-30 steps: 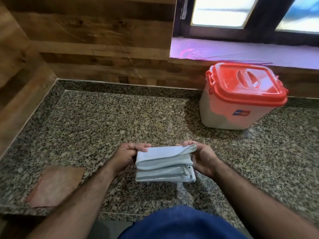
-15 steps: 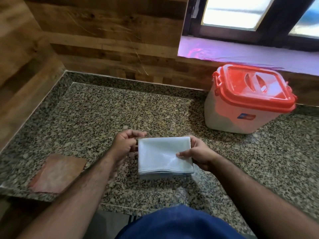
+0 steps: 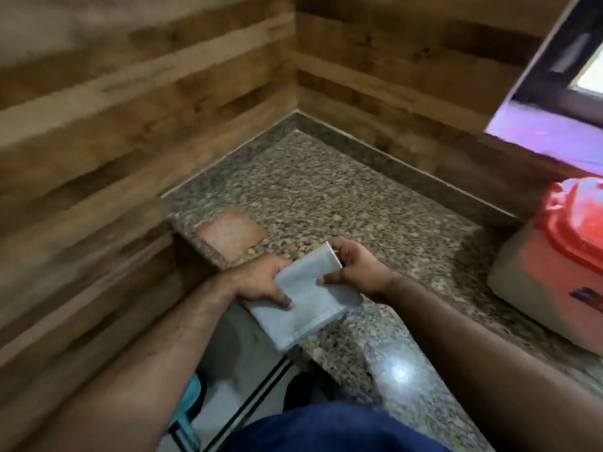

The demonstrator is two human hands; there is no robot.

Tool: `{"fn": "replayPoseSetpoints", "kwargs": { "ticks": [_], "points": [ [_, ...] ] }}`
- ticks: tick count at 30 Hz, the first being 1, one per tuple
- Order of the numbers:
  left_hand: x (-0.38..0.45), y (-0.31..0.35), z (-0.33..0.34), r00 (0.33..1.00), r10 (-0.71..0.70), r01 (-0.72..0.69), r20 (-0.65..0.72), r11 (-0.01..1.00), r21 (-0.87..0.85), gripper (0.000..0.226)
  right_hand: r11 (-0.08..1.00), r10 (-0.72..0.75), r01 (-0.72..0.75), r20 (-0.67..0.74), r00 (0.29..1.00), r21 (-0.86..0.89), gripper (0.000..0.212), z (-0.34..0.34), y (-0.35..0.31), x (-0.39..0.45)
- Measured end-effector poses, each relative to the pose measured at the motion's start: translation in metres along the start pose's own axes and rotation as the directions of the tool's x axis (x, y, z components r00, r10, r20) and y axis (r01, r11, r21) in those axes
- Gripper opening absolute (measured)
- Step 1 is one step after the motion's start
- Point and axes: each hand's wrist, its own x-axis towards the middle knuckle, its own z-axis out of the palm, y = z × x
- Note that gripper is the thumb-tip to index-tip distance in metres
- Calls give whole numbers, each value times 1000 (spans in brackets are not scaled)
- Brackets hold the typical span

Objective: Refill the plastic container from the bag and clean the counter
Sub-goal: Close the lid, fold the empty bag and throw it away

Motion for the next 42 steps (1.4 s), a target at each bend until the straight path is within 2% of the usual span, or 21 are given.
{"fn": "replayPoseSetpoints", "kwargs": {
  "ticks": [3,6,9,13,17,21,24,28,34,37,42],
  "points": [
    [-66,-51,33,979,-103,64,-176,975,-212,31,997,-8,23,198,980,-74,44,47,-10,14],
    [-137,-103,81,910,-269,77,-317,859,-506,41,996,-51,73,315,948,-56,34,106,0,23],
    [-211,-141,128,781,-487,96,-392,713,-694,46,994,-77,97,369,926,-38,16,176,26,28],
    [-290,-187,172,544,-724,77,-423,545,-835,42,963,-37,145,422,906,-227,5,250,55,19],
    [-337,-232,203,389,-813,24,-434,479,-877,44,887,88,176,530,843,-427,5,306,91,23],
    [-362,-279,230,255,-887,10,-385,401,-916,40,688,324,145,479,816,-712,9,353,128,36],
    [-379,-319,247,269,-906,28,-327,347,-938,40,555,453,106,406,794,-825,16,391,149,41],
    [-397,-372,262,285,-925,143,-253,302,-943,46,458,586,-21,285,759,-889,22,443,166,35],
    [-405,-454,254,239,-954,258,-182,243,-935,48,491,631,-120,258,732,-863,28,507,224,60],
    [-387,-503,255,246,-951,398,-187,275,-875,46,513,647,-223,202,736,-829,23,536,267,82],
    [-334,-586,280,357,-910,596,-213,397,-698,37,453,738,-303,162,655,-839,12,575,375,133]
  ]
}}
